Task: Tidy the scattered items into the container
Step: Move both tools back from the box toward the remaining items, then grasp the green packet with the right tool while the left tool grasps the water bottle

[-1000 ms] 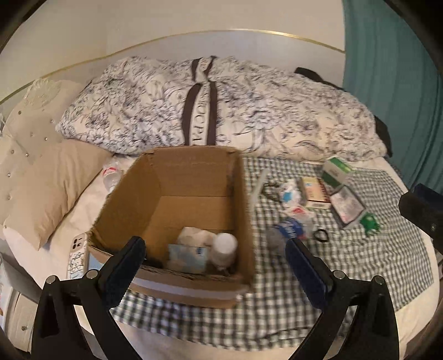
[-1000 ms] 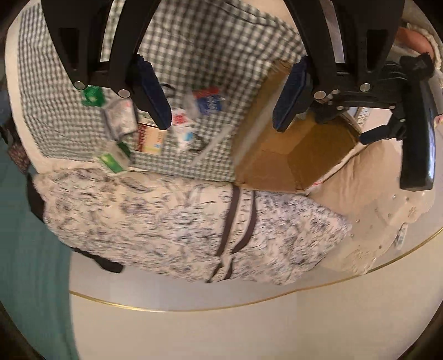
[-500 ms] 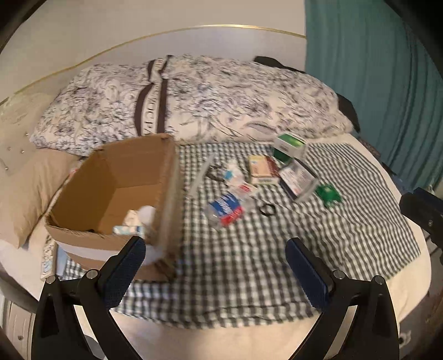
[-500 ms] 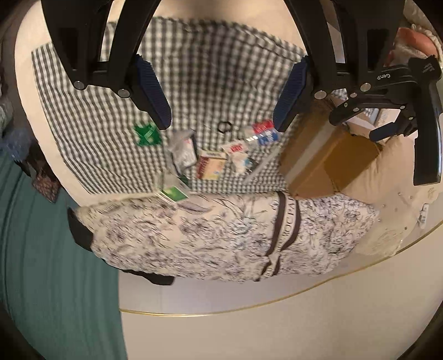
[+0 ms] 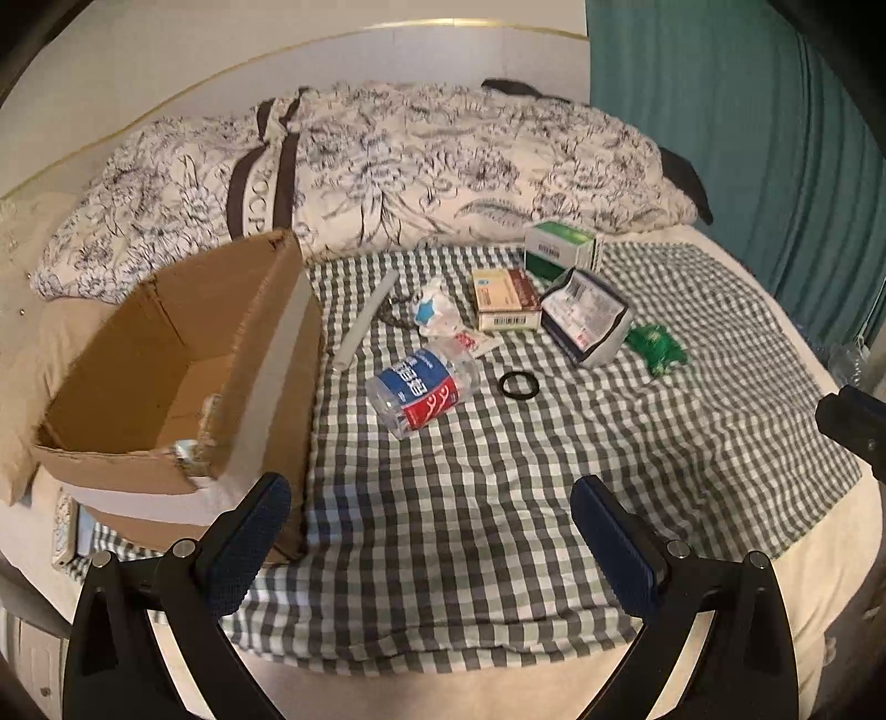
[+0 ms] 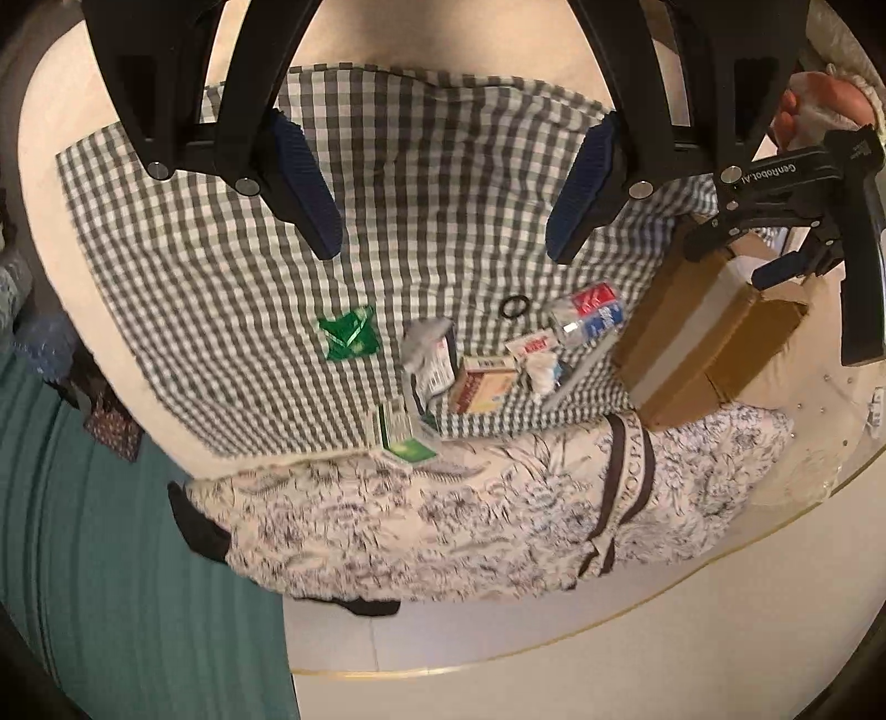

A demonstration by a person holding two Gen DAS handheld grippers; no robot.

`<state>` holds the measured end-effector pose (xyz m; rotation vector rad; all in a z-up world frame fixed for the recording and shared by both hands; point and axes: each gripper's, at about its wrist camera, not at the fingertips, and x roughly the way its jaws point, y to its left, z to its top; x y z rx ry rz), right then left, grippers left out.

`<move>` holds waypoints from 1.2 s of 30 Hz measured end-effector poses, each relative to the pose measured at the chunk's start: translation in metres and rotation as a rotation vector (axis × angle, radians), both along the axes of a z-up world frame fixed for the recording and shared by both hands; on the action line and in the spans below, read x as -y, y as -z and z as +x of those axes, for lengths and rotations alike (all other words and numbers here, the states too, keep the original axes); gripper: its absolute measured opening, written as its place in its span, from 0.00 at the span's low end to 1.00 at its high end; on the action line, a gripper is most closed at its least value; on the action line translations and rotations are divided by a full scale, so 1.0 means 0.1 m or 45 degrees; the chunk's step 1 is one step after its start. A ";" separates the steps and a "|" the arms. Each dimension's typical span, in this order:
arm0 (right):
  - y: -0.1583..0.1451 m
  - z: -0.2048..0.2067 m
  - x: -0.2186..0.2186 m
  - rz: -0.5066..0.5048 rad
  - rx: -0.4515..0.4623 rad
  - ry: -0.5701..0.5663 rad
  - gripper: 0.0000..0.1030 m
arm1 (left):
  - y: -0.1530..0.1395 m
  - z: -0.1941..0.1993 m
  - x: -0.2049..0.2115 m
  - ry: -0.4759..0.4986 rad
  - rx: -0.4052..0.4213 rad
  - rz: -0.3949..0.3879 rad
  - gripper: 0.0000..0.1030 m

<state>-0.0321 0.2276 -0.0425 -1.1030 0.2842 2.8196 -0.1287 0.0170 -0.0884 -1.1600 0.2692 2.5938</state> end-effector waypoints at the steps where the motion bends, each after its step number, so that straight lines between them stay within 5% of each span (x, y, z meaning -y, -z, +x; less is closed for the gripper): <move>1: 0.06 -0.05 -0.02 -0.002 0.014 0.002 0.74 | 0.05 -0.04 -0.02 0.001 0.006 -0.006 1.00; 25: 1.13 -1.38 -0.76 0.038 0.259 0.080 0.74 | 1.04 -1.39 -0.50 0.110 0.042 -0.212 1.00; 36: 1.36 -2.00 -0.97 0.113 0.316 0.075 0.74 | 1.29 -1.70 -0.47 0.149 0.125 -0.185 1.00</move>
